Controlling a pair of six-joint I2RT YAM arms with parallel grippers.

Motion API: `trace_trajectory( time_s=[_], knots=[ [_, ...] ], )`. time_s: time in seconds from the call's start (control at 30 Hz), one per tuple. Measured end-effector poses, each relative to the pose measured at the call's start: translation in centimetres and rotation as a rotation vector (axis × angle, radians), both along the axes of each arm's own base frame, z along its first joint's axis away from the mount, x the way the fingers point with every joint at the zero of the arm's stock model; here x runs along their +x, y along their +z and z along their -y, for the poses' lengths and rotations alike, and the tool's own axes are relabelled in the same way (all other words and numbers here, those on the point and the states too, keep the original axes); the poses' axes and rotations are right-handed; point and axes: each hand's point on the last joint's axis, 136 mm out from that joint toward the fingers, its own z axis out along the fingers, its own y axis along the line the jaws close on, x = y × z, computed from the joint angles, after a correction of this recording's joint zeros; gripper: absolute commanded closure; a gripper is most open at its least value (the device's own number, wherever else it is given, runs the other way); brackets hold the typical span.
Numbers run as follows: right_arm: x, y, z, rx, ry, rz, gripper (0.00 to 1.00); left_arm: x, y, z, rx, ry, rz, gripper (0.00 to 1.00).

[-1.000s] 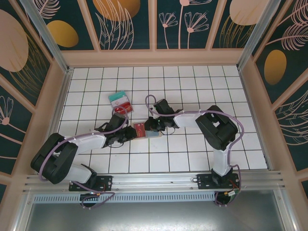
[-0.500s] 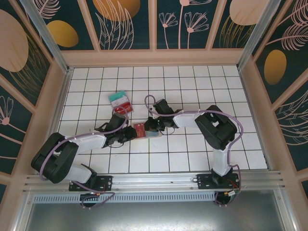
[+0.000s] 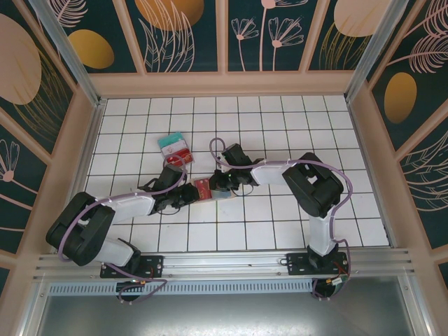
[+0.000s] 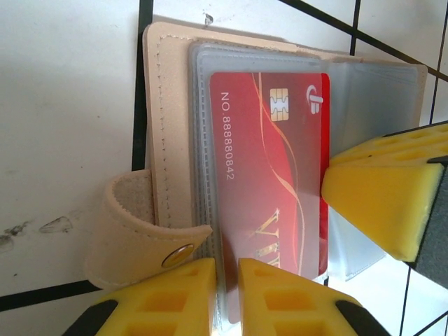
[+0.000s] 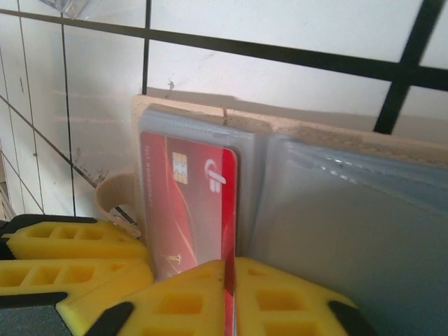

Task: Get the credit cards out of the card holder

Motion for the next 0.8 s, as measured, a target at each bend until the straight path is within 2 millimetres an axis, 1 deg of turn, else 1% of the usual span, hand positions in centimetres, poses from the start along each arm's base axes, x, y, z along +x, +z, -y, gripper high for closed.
trace_trajectory(
  time_s=[0.07, 0.13, 0.2, 0.27, 0.4, 0.67, 0.77, 0.8],
  knots=[
    [0.0, 0.0, 0.0, -0.002, 0.000, 0.002, 1.00, 0.0, 0.0, 0.0, 0.001, 0.001, 0.000, 0.87],
    [0.1, 0.0, 0.1, -0.003, -0.001, 0.004, 1.00, 0.0, -0.1, -0.1, 0.001, 0.005, -0.004, 0.89],
    [0.1, 0.0, 0.1, -0.003, -0.001, 0.004, 1.00, 0.0, -0.1, -0.1, 0.000, 0.006, -0.005, 0.92],
    [0.1, 0.0, 0.1, -0.003, -0.003, 0.004, 1.00, 0.0, 0.0, -0.1, -0.002, 0.009, -0.005, 0.93],
    [0.1, 0.0, 0.6, -0.003, -0.012, 0.002, 1.00, 0.1, 0.0, -0.1, -0.003, 0.009, -0.005, 0.95],
    [0.3, 0.3, 2.3, -0.006, -0.041, 0.002, 1.00, 0.1, 0.0, -0.1, -0.003, 0.009, -0.005, 0.95],
    [0.2, 0.4, 2.6, -0.006, -0.044, 0.002, 1.00, 0.1, 0.0, -0.1, -0.003, 0.009, -0.004, 0.95],
    [0.2, 0.4, 2.6, -0.005, -0.045, 0.001, 0.98, 0.1, 0.0, -0.1, -0.003, 0.009, -0.004, 0.95]
  ],
)
